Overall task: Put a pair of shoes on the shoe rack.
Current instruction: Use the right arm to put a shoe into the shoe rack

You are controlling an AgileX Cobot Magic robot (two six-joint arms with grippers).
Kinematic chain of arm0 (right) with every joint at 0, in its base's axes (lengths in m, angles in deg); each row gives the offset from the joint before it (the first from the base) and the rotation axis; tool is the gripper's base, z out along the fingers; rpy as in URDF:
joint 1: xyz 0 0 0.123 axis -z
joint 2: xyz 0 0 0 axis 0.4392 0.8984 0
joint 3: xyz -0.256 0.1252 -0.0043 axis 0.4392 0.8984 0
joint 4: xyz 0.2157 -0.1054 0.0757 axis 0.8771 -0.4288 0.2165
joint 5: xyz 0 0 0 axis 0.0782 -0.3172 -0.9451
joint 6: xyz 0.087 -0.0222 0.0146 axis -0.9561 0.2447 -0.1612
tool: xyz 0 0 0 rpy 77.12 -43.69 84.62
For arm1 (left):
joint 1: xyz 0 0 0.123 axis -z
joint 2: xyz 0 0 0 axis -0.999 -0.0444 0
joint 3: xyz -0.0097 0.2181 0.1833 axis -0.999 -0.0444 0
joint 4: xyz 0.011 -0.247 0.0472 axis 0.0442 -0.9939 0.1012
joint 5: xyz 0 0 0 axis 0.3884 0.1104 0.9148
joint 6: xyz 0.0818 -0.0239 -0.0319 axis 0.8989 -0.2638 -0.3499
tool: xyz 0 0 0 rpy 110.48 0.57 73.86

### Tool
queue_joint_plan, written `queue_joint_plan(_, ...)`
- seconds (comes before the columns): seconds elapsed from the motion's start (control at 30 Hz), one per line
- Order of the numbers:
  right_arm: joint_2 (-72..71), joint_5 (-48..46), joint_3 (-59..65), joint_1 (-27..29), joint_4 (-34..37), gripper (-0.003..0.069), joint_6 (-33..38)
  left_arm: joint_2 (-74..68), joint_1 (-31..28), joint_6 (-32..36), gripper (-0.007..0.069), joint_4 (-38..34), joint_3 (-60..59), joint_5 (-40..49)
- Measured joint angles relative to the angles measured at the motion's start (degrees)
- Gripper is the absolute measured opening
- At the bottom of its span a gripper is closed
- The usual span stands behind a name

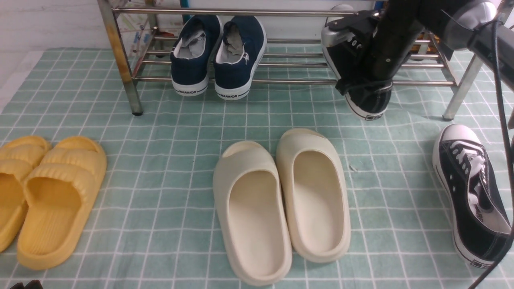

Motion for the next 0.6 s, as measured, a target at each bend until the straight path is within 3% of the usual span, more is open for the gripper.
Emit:
queue_joint_plan(0.3,0.54,4.93,0.00,0.61,1.00,0.0039,-0.16,0.00,-0.04,0.00,0.0164,0.00,0.00,0.00)
queue_joint_plan(0.5,0.54,9.23,-0.28,0.68,1.52,0.0141,-1.26,0.00,-0.04,0.00,0.0169,0.00,0.00,0.00)
queue_joint_plan(0.6,-0.07,11.05,-0.51,0.79,0.90,0.0260,-2.68,0.00,-0.04,0.00,0.0173,0.00,0.00,0.00)
